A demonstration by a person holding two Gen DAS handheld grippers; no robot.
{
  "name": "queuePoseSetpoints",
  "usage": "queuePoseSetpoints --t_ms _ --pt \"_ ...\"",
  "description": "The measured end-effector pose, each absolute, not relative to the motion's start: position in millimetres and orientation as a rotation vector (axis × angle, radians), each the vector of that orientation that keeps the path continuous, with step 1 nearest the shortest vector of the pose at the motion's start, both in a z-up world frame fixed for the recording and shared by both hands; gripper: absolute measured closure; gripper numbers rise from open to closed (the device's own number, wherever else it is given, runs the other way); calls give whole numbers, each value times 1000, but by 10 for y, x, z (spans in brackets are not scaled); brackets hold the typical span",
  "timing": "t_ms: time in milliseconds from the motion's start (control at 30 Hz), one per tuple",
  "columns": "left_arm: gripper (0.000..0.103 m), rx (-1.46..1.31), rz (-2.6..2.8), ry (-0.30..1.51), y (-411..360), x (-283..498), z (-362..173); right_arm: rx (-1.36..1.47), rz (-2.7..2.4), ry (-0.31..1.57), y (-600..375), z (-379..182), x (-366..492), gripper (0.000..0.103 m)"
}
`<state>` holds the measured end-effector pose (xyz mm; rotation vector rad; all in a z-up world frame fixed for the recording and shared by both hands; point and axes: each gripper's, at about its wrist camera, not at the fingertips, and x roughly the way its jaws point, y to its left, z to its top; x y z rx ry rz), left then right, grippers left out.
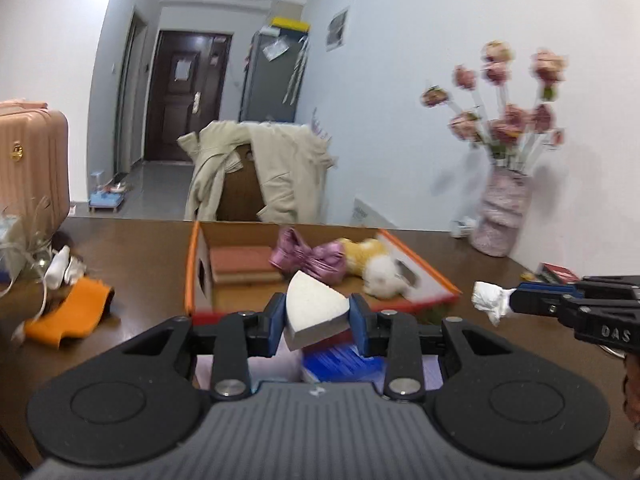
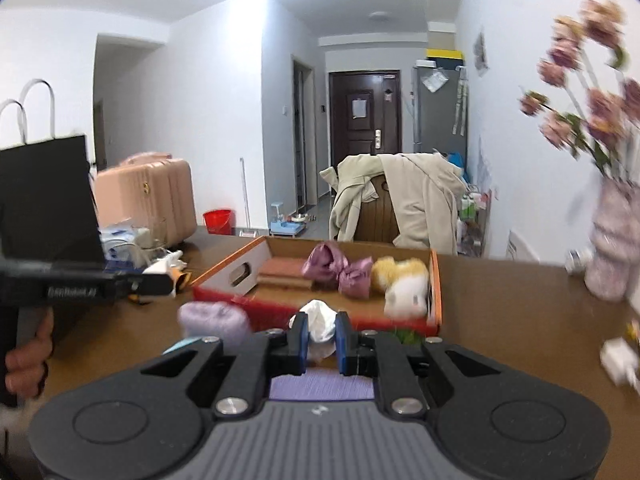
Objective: Organize soft objects
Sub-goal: 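Carry the triangular sponge with the left gripper while the right gripper carries the tissue toward the box, then open the left gripper over the box while the right gripper releases the tissue inside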
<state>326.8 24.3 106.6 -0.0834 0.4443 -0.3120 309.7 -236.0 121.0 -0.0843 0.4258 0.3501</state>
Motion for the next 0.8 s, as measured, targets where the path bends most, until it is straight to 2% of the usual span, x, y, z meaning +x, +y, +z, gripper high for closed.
queuePoseSetpoints --t_ms 200,400,533,600,667,800 --pt "69 27 -256 553 257 4448 913 -198 336 550 -2062 1092 4456 90" --pt "64 73 -127 688 207 5157 532 -255 243 741 -1890 569 5562 89" --pt "57 48 -137 698 270 5260 465 -222 242 803 -1916 397 5776 83" --pt "56 37 -149 690 303 5257 471 -198 272 808 -1932 366 5778 73" --pt "51 20 -162 684 322 5245 476 -153 298 794 -1975 365 5727 59" --pt "47 17 -162 677 283 5148 506 -131 277 757 -2022 490 5638 57"
